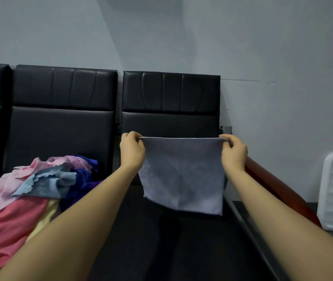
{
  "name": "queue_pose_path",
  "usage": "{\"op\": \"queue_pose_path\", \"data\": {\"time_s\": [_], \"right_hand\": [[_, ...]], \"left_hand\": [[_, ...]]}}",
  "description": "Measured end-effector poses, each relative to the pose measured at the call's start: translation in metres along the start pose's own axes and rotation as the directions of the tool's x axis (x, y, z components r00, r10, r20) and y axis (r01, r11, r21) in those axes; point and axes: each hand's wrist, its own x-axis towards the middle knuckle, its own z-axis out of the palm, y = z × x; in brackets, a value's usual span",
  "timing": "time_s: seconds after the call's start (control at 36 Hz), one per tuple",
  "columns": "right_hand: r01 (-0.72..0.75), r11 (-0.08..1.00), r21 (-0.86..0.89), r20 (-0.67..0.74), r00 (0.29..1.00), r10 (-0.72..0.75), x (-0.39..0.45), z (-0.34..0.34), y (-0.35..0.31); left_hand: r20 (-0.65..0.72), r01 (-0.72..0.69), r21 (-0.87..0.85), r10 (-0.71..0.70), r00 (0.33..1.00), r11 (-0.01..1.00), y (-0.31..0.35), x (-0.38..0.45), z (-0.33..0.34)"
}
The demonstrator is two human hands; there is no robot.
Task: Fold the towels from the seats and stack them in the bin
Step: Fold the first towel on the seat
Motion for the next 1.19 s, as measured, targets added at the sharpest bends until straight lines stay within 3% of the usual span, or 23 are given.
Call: {"op": "queue_pose_path", "data": {"time_s": [0.11,0.31,0.5,0.64,0.75,0.89,1.0,1.19], "right_hand": [[-0.006,1.0,0.002,0.021,1.0,0.006,-0.013,-0.004,0.008],[-0.111,0.993,-0.04,0.095,0.989,0.114,-0.054,-0.019,0.031],[-0.172,0.913,-0.37,0.087,0.972,0.218,-0.083,-0.022,0.067],[-0.188,0.876,-0.444,0.123,0.956,0.267,-0.098,-0.023,0.074],[-0.268,0.888,-0.374,0.217,0.906,0.364,-0.102,-0.016,0.091],[-0.275,0.818,-0.504,0.275,0.848,0.454,-0.106,-0.005,0.115],[-0.257,0.794,-0.551,0.256,0.854,0.453,-0.109,0.002,0.131],[-0.195,0.846,-0.496,0.21,0.918,0.335,-0.096,0.018,0.145]], "left_hand": [[0.002,-0.012,-0.012,0.012,1.0,1.0,-0.014,-0.016,-0.003],[0.043,0.096,0.082,-0.1,0.994,0.992,-0.045,-0.064,-0.006],[0.056,0.218,0.24,-0.238,0.97,0.946,-0.069,-0.104,-0.012],[0.146,0.299,0.299,-0.353,0.924,0.906,-0.08,-0.114,-0.007],[0.23,0.377,0.321,-0.458,0.859,0.869,-0.097,-0.114,0.006],[0.242,0.423,0.381,-0.53,0.812,0.822,-0.115,-0.119,0.025],[0.212,0.427,0.401,-0.535,0.818,0.811,-0.123,-0.119,0.035],[0.154,0.328,0.353,-0.401,0.903,0.876,-0.132,-0.1,0.049]]}}
